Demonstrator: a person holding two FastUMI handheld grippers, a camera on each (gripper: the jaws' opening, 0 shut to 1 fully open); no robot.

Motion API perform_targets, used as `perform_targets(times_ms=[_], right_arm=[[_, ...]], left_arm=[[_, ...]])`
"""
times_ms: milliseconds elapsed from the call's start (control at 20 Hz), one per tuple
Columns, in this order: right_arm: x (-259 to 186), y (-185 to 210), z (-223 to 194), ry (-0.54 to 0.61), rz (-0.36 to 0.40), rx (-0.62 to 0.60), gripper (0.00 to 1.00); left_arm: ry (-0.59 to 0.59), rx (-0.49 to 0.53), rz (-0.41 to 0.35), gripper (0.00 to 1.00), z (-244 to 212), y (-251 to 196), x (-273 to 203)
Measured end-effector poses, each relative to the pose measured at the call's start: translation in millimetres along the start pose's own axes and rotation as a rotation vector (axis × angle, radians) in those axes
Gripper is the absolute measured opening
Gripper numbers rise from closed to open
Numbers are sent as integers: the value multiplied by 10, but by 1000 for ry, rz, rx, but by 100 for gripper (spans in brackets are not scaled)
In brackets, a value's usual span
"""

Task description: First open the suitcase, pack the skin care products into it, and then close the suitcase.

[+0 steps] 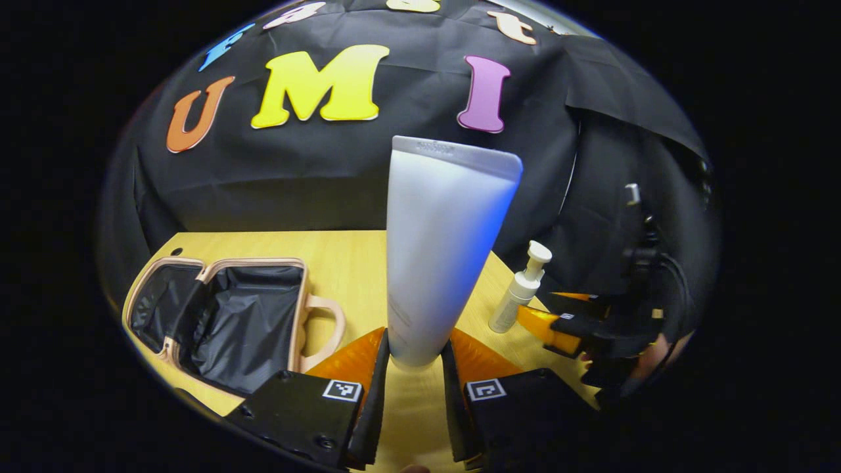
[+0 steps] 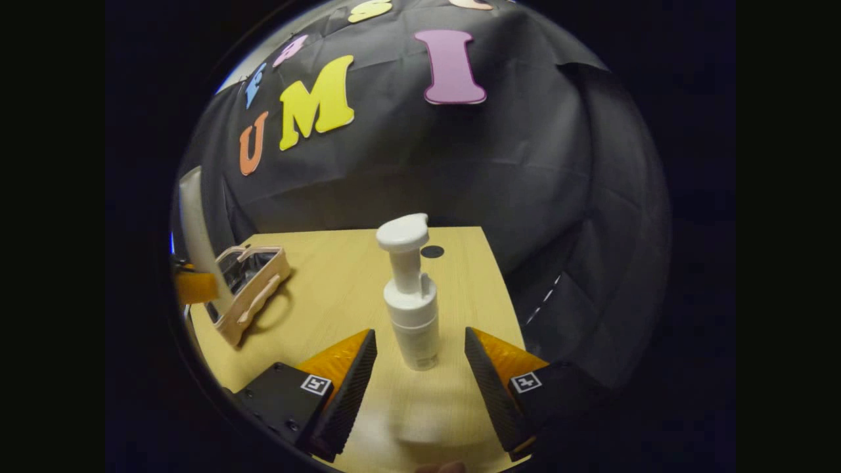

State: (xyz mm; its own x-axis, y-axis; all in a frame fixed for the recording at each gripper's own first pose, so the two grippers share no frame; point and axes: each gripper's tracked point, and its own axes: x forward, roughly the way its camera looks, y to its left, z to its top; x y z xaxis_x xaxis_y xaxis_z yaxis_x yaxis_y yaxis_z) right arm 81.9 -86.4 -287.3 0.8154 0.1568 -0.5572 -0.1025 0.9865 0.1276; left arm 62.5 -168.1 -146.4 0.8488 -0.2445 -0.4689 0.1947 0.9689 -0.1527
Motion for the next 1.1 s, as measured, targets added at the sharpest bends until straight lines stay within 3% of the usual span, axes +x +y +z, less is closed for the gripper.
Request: perform_targets(times_ms=[350,650,850,1100], right_arm=[[390,33,-92,46,-18,10,80],[499,61,-42,49,-49,-29,55],[303,150,95,53,-36,12,48],[-279,403,468,16,23,89,46]], left_arm=[[38,-66,126,44,-28,791,-525],[79,-116,209,44,-60,1498,-807],[113,-114,173,43,11,1864,-754],[218,-145,51,44,-106,2194,-462]])
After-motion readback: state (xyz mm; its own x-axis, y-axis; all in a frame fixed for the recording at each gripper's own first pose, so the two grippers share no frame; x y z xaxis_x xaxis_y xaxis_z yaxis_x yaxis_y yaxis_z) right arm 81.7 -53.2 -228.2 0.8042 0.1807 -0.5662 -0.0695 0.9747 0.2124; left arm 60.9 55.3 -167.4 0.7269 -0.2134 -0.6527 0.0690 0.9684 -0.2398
